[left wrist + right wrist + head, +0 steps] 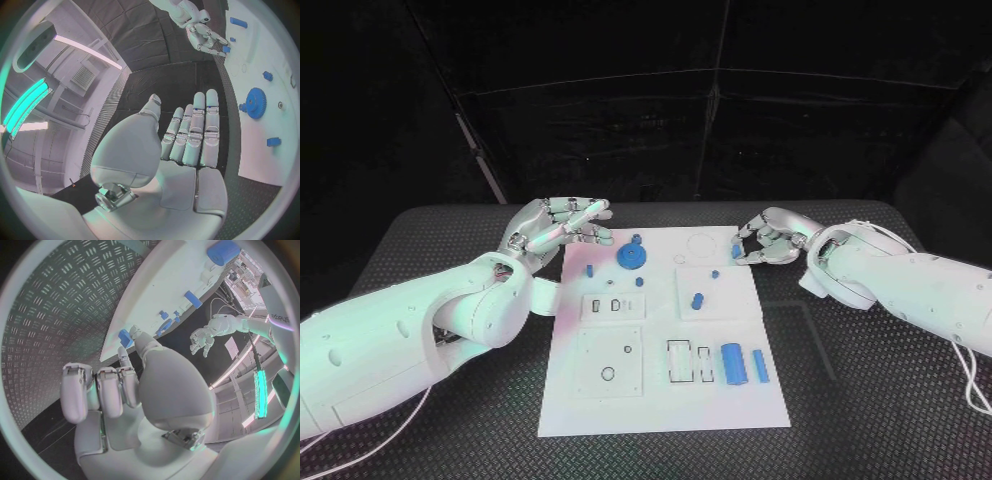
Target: Assemble the parts on the task board
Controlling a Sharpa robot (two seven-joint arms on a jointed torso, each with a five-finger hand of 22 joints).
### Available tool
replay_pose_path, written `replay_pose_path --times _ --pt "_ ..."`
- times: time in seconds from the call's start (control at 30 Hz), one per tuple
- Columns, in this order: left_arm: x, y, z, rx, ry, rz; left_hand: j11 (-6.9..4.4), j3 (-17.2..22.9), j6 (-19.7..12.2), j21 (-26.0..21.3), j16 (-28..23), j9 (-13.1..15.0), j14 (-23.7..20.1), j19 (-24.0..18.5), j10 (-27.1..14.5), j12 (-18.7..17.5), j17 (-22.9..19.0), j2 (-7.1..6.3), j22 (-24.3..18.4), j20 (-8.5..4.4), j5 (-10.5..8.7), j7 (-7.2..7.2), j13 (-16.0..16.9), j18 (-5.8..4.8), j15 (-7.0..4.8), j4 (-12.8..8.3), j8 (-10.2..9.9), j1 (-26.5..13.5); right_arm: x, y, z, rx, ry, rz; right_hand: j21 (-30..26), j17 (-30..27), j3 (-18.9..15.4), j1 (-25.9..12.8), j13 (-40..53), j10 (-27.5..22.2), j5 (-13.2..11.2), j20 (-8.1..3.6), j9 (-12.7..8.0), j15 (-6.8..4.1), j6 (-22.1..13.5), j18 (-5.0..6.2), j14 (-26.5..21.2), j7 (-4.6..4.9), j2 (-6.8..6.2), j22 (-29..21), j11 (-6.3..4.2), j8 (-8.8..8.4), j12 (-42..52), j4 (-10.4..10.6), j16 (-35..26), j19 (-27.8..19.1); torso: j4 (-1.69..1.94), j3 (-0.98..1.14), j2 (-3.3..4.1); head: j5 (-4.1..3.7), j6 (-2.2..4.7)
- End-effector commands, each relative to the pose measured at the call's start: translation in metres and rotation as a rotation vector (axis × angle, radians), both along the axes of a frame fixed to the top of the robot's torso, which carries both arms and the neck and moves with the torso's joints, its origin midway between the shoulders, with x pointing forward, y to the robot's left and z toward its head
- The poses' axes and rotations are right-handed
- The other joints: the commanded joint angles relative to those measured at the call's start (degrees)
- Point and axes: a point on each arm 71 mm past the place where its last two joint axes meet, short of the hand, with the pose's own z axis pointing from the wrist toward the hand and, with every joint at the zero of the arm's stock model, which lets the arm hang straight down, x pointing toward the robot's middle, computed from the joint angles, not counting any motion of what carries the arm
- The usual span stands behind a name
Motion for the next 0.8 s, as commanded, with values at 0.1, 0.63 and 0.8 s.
replay_pose_path --times 0.1,0.63,0.8 --pt "0.0000 -0.0017 0.0014 -0.004 -0.009 -0.013 -0.06 -0.31 0.35 0.00 -0.39 -0.10 0.12 0.20 0.26 -0.18 0.05 0.44 -0.10 0.05 0.22 0.15 -0.03 0.55 0.18 0.05 -0.17 -0.10 0.0010 0.0026 -0.0005 -0.009 0.007 0.010 0.02 8.73 0.08 -0.23 9.83 2.50 0.29 -0.32 0.15 -0.28 1.67 -0.93 4.66 -0.27 1.31 5.22 -0.41 0.56 0.27 -0.23 0.03 0.23 0.00 0.00 -0.02 0.03 -0.10" --pt "0.0002 -0.0011 0.0012 -0.003 -0.007 -0.013 -0.06 -0.31 0.35 0.00 -0.39 -0.10 0.12 0.20 0.26 -0.18 0.05 0.44 -0.10 0.05 0.22 0.15 -0.03 0.55 0.18 0.05 -0.17 -0.10 0.0033 0.0032 -0.0011 -0.008 -0.002 -0.001 0.14 8.94 0.97 -0.73 10.35 2.90 0.32 -1.31 0.33 -1.42 6.28 -0.99 4.72 -1.82 3.81 5.56 -1.75 1.96 0.63 -0.36 0.07 0.45 -0.03 0.02 -0.05 0.03 -0.50" --pt "0.0001 -0.0009 0.0012 -0.003 -0.007 -0.013 -0.06 -0.31 0.35 0.00 -0.39 -0.10 0.12 0.20 0.26 -0.18 0.05 0.44 -0.10 0.05 0.22 0.15 -0.03 0.55 0.18 0.05 -0.17 -0.10 0.0033 0.0046 0.0022 0.006 -0.045 -0.010 0.26 9.16 1.71 -0.59 10.56 3.07 0.01 -1.63 0.27 -1.74 7.00 -1.07 4.77 -2.17 4.87 5.89 -2.10 2.10 0.79 -0.47 0.13 0.66 -0.03 0.02 -0.07 0.01 -0.53"
